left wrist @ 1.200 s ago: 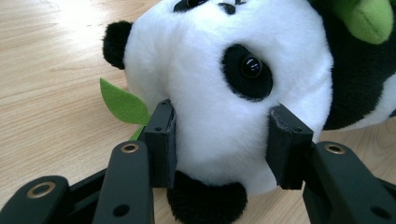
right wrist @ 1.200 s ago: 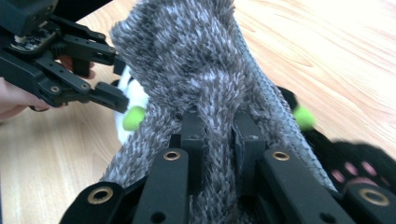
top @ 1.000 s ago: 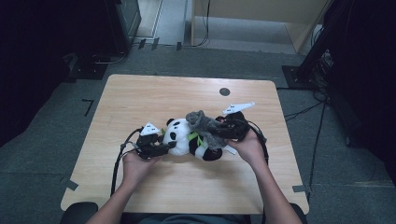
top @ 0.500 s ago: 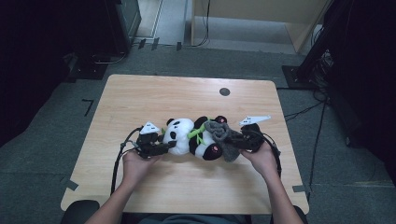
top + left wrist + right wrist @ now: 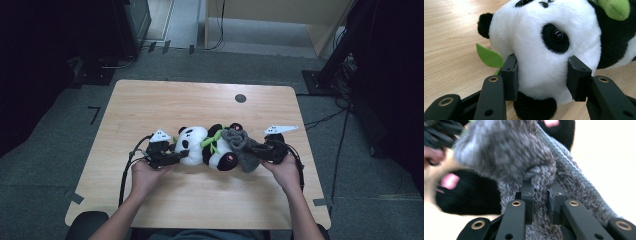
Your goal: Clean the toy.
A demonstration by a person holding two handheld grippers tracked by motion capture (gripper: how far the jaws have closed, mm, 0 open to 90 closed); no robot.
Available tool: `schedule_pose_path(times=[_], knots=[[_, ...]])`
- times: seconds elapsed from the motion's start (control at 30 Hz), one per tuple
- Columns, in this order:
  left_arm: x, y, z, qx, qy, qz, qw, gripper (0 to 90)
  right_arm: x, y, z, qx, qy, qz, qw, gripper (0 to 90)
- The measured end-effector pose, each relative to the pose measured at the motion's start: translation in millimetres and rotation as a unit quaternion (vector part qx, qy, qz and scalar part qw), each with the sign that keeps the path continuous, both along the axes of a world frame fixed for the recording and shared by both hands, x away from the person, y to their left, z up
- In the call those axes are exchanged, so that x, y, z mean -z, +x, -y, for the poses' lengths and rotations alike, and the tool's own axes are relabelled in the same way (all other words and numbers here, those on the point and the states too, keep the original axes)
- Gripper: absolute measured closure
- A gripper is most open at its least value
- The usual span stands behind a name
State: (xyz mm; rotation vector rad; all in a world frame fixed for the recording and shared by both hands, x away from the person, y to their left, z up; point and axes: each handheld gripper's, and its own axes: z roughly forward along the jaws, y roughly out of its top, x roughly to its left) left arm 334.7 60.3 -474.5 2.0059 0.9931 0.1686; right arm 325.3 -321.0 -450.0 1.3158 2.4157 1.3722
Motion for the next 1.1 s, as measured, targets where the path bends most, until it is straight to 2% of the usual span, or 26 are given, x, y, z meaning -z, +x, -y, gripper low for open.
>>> schedule_pose_path(times=[0.13,0.23,0.37,0.53,0.7,0.87,1.0,1.1], knots=[[0.6,-0.7,1.2,0.000,0.003,0.004,1.0000,51.5,-22.6,-4.2,-4.6,-0.005,0.019,0.034,0.9992,80.3],[0.9,-2.3,1.4,-0.002,0.003,0.007,1.0000,51.4,-36.6,-5.2,-15.1,-0.013,0.005,0.054,0.9984,80.2],[1.6,-5.1,1.6,-0.006,0.001,0.013,0.9999,50.9,-47.4,1.4,-36.3,-0.026,-0.016,0.058,0.9978,80.3],[2.4,-6.6,1.6,-0.008,0.000,0.018,0.9998,50.5,-59.0,14.6,-60.5,-0.044,-0.021,0.062,0.9969,80.4],[2.9,-8.9,2.5,-0.010,0.001,0.024,0.9996,50.3,-72.7,30.1,-85.5,-0.064,-0.015,0.066,0.9957,80.6],[3.2,-9.9,2.9,-0.012,0.003,0.030,0.9995,50.2,-73.1,48.5,-119.1,-0.092,-0.041,0.058,0.9932,80.6],[3.3,-9.9,2.9,-0.013,0.002,0.030,0.9995,50.2,-66.2,58.8,-142.2,-0.111,-0.064,0.044,0.9908,80.7],[3.4,-10.4,2.9,-0.013,0.003,0.030,0.9995,50.1,-59.1,62.4,-152.7,-0.123,-0.071,0.028,0.9895,80.5]])
